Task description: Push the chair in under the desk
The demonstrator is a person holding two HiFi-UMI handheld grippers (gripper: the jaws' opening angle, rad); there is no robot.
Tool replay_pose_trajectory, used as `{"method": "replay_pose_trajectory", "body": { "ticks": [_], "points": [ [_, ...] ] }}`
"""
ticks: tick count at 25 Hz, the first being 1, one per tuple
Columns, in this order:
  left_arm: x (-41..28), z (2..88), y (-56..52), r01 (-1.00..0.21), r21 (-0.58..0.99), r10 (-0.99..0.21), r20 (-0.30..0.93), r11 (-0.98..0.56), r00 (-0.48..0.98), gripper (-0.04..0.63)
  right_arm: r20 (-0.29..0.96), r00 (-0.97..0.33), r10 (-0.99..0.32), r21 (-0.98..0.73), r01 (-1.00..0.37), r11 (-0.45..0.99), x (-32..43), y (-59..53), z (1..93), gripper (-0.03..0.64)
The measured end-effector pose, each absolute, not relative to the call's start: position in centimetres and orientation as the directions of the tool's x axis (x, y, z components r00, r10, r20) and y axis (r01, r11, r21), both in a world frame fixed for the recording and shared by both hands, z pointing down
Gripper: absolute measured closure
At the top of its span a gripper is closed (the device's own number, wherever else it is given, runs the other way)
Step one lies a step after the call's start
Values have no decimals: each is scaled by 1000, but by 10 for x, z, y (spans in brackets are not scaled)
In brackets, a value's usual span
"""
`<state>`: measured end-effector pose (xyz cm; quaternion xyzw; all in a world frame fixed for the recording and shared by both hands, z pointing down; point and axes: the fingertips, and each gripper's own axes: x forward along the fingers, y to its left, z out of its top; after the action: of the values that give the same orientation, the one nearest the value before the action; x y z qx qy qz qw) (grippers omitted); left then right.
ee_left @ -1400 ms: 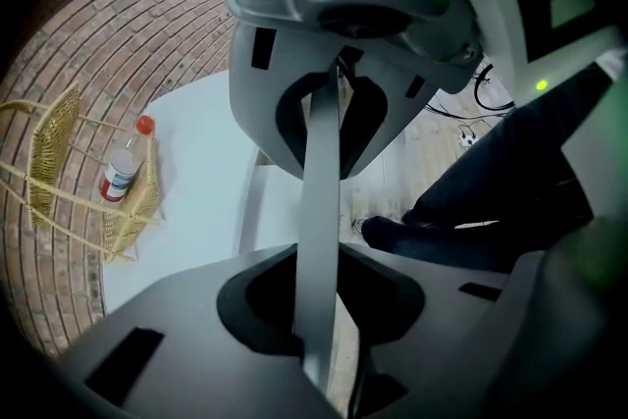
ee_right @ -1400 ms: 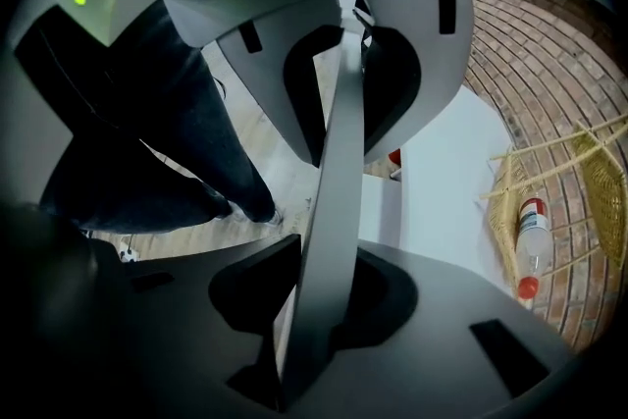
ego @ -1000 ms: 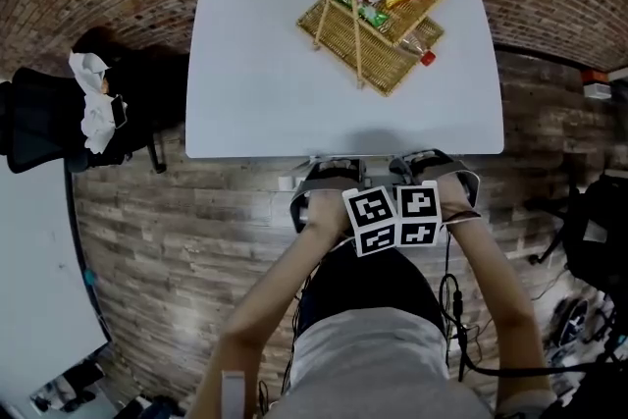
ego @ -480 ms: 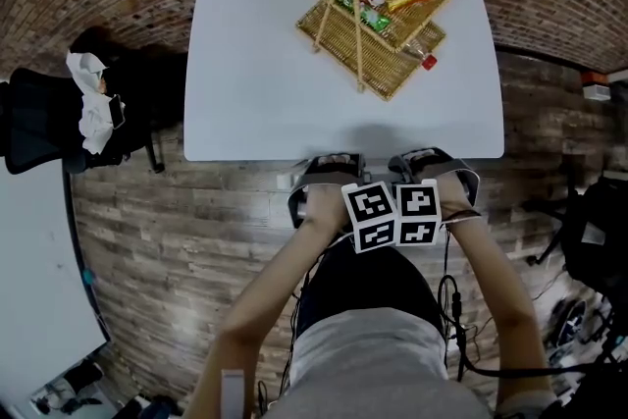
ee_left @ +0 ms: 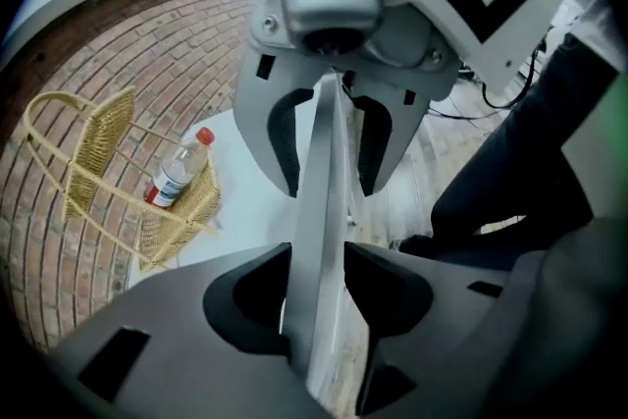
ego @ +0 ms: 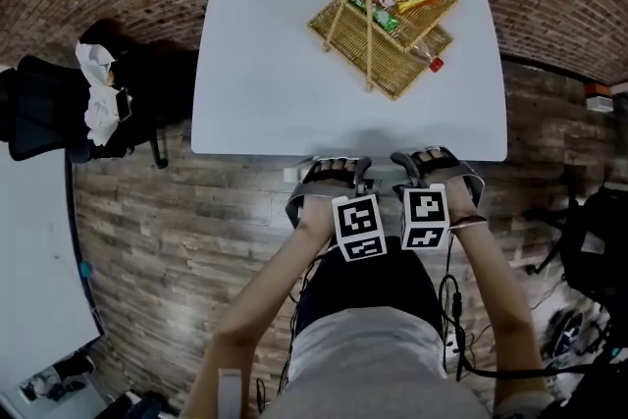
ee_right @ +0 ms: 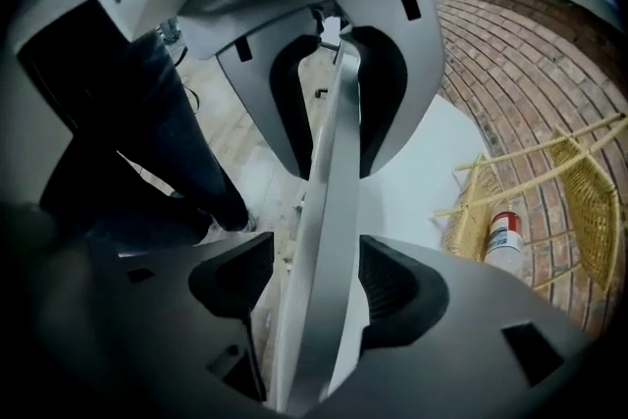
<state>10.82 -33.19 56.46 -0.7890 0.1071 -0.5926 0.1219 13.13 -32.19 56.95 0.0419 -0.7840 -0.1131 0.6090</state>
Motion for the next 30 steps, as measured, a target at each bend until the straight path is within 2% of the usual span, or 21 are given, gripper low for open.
{"method": "replay_pose_trajectory", "body": {
  "ticks": [6, 10, 12, 13, 15, 17, 19, 23, 26, 30],
  "points": [
    [111, 519, -330, -208, -316, -376, 835, -926, 402, 420, 888, -372, -270, 264, -69, 962, 124, -312, 528, 339],
    [115, 477, -331, -358, -287, -437, 768, -888, 468, 423, 790, -474, -389, 300, -254, 919, 127, -322, 476, 339],
    [115, 455, -337, -445, -278, -491, 722, -851, 488, 450, 692, -533, -487, 314, -384, 868, 129, -335, 448, 342],
    [115, 444, -340, -485, -273, -519, 696, -831, 496, 485, 629, -562, -538, 307, -456, 835, 130, -342, 433, 364],
    [118, 421, -344, -561, -243, -567, 634, -792, 526, 507, 514, -588, -624, 259, -588, 767, 134, -351, 405, 439],
    [123, 399, -347, -643, -169, -611, 557, -747, 563, 537, 433, -562, -704, 218, -693, 687, 140, -355, 382, 488],
    [127, 380, -349, -719, -69, -657, 474, -691, 586, 540, 360, -513, -779, 221, -764, 606, 148, -359, 366, 502],
    [127, 353, -348, -815, 52, -747, 369, -578, 553, 540, 279, -489, -826, 94, -843, 530, 158, -357, 348, 555],
    [117, 349, -347, -873, 24, -821, 329, -487, 467, 542, 279, -516, -810, -29, -848, 530, 160, -349, 350, 568],
    [110, 343, -343, -915, 37, -871, 291, -403, 395, 558, 255, -499, -828, -67, -864, 499, 166, -343, 346, 585]
  ]
}}
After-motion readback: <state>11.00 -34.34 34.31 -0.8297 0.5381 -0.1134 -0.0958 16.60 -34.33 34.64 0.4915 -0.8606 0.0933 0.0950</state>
